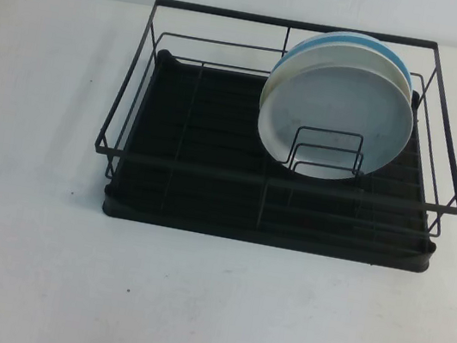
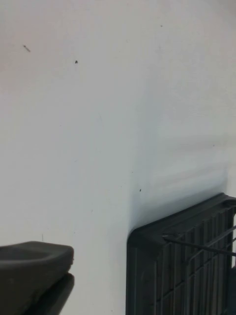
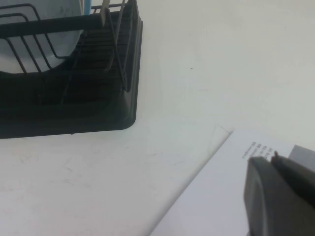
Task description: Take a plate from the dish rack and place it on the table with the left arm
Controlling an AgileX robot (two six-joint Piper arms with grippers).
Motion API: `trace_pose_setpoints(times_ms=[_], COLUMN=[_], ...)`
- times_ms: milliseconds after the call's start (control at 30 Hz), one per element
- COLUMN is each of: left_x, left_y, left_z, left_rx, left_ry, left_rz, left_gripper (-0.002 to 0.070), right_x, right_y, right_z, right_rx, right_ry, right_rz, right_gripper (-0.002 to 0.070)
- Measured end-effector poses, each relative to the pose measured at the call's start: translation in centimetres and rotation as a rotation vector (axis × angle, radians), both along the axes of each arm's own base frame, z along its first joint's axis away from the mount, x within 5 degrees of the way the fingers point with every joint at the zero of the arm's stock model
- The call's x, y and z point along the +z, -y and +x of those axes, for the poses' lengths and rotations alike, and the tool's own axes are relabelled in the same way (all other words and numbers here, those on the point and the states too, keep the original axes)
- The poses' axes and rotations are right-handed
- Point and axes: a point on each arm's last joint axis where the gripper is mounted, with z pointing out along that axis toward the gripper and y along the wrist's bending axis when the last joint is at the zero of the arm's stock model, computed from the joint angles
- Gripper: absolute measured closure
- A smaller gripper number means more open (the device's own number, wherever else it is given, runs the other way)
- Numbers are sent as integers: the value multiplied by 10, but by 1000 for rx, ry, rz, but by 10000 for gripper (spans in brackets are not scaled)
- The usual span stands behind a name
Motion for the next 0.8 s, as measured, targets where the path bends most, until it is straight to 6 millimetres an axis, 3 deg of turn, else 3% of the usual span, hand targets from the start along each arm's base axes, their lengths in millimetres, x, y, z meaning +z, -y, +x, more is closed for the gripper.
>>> trace_pose_setpoints(times_ms=[800], left_x=[0], left_y=[-2], left_z=[0], left_rx=[3], left_ry=[9], left_rz=[53], left_gripper=[678], right_x=[0], right_y=[0], right_z=[0], right_rx=[0], right_ry=[0], right_rz=[0], right_gripper=[697])
